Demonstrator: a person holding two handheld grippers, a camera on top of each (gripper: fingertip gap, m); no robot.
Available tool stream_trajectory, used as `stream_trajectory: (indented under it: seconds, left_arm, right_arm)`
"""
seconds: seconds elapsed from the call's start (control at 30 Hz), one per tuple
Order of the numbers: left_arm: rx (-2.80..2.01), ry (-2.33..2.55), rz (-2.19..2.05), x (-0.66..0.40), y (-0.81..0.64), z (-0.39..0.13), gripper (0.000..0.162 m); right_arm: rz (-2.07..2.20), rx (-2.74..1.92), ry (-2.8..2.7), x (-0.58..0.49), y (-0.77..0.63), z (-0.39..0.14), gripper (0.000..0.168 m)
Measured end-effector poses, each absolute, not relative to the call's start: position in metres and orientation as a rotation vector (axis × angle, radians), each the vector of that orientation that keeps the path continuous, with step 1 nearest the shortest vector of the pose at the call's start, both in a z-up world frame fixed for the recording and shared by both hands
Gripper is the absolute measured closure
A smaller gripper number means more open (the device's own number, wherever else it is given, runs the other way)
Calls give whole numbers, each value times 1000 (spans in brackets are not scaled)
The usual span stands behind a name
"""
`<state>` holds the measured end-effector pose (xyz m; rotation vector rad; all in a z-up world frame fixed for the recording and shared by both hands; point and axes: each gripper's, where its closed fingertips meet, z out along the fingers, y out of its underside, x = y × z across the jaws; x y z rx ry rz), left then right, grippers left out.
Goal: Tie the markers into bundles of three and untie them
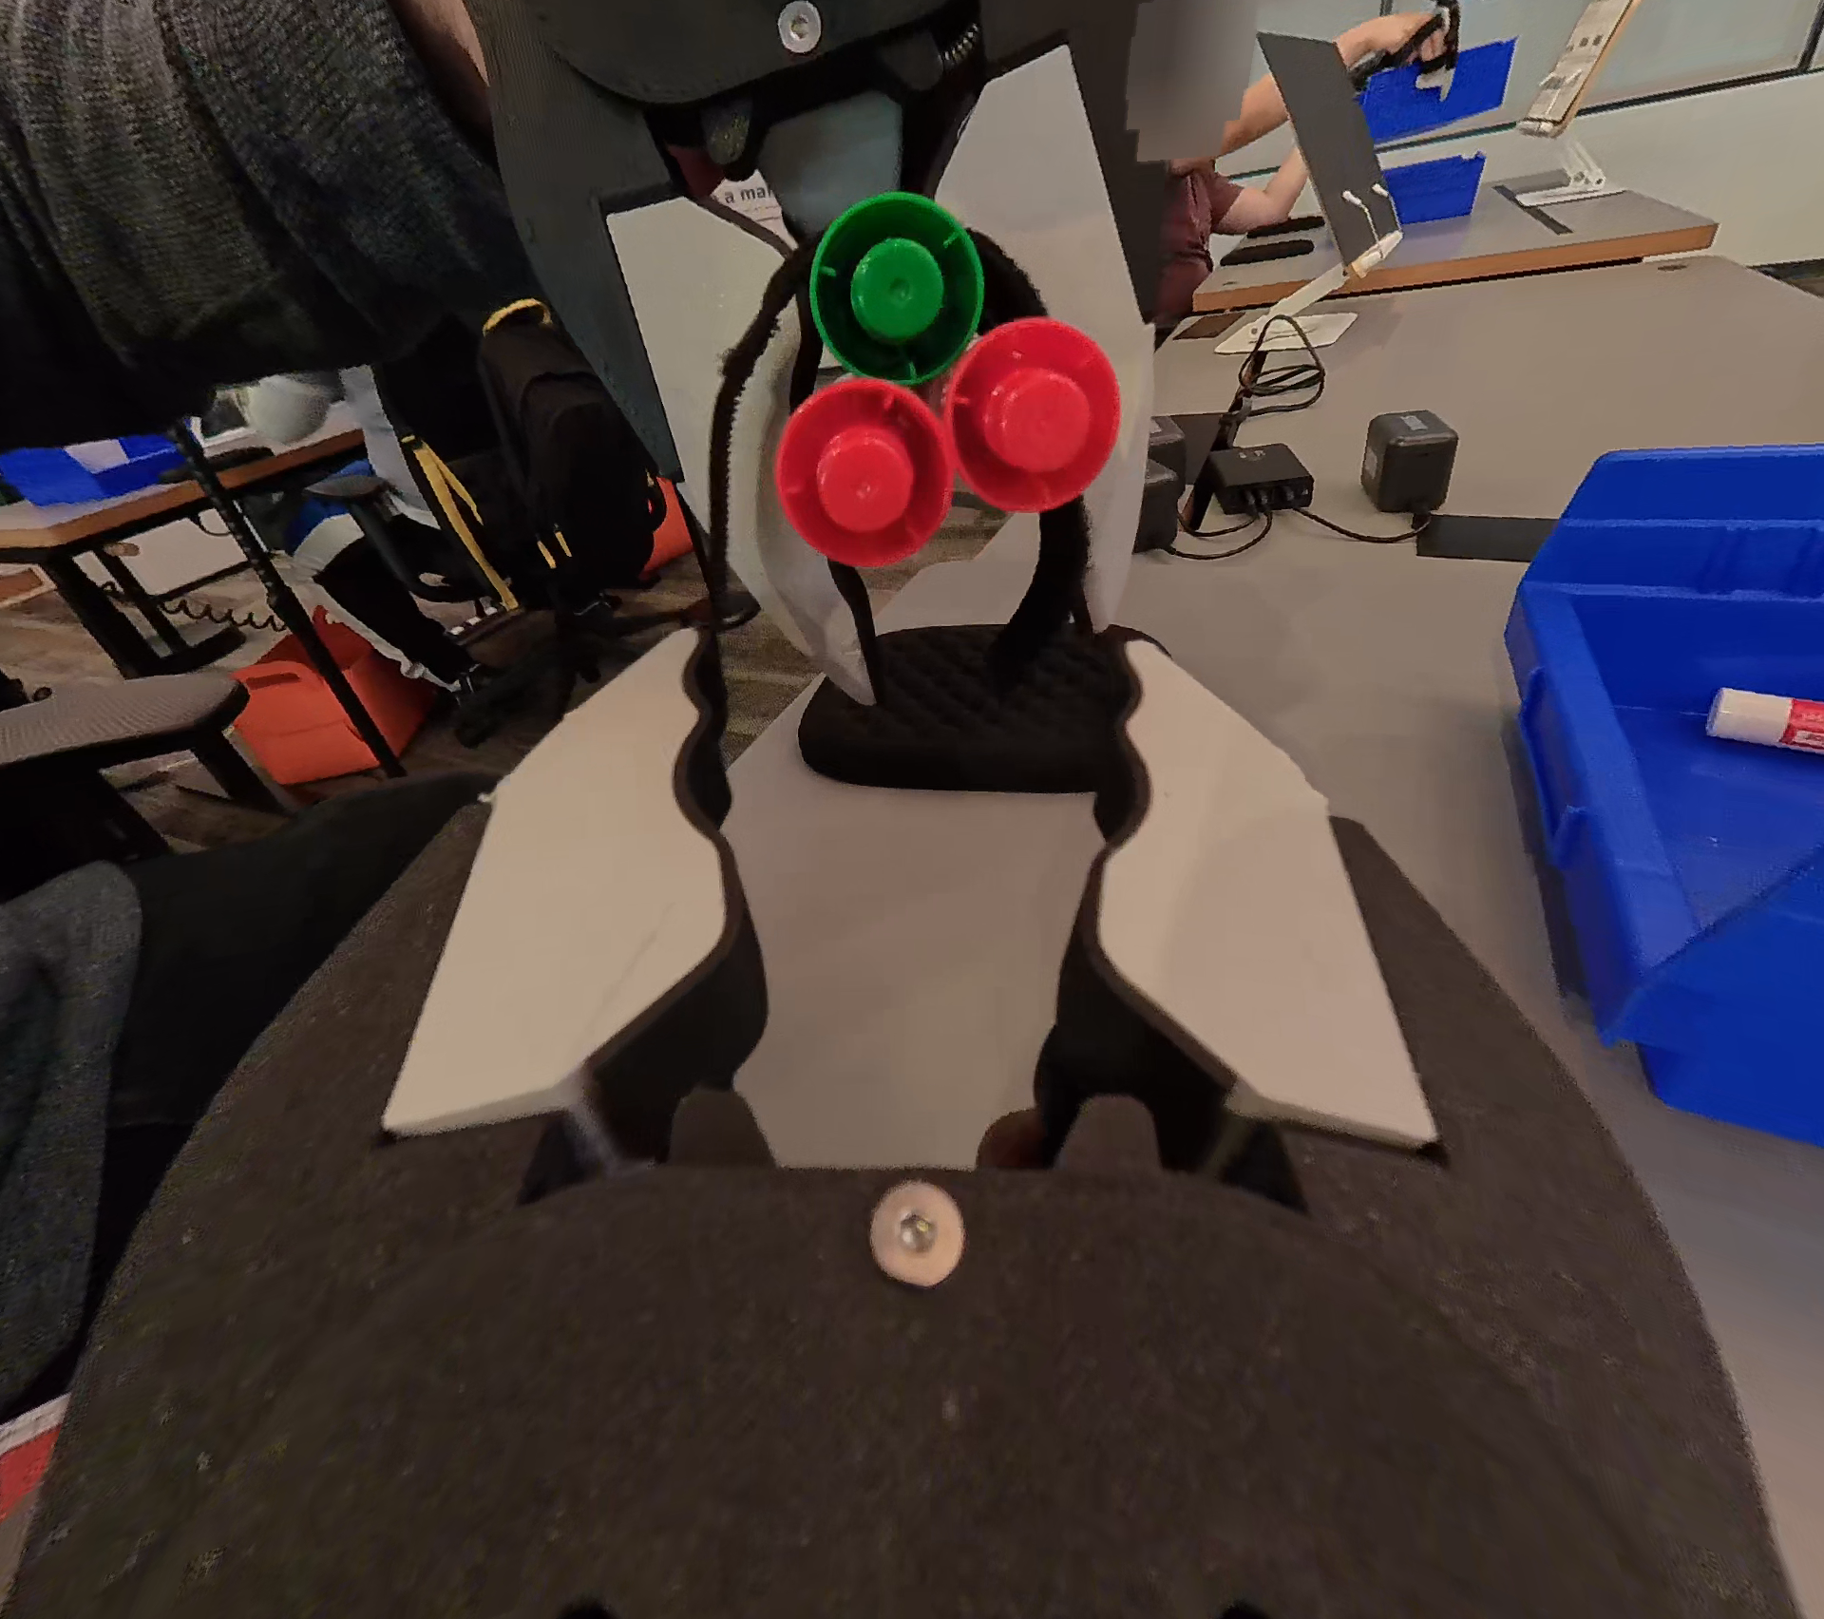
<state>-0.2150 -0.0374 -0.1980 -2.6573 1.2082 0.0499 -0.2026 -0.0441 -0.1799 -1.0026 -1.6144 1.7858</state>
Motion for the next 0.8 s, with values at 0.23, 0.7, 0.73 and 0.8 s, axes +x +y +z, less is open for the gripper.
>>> stream_trajectory:
  seconds: [0.23, 0.7, 0.73, 0.8]
  left_arm:
    - [-2660, 1197, 73, -218, -37, -201, 120]
    - [-2651, 1184, 140, -226, -32, -201, 119]
    - [-2647, 1181, 146, -226, -31, -202, 119]
    - [-2653, 1192, 161, -226, -32, -204, 119]
  right_arm:
    - [1933, -976, -1607, -196, -54, -169, 71]
    - [2080, -1044, -1540, -196, -48, -162, 66]
    - [2137, -1045, -1509, -194, -49, -156, 66]
    - [2182, -1050, -1480, -192, -49, -149, 70]
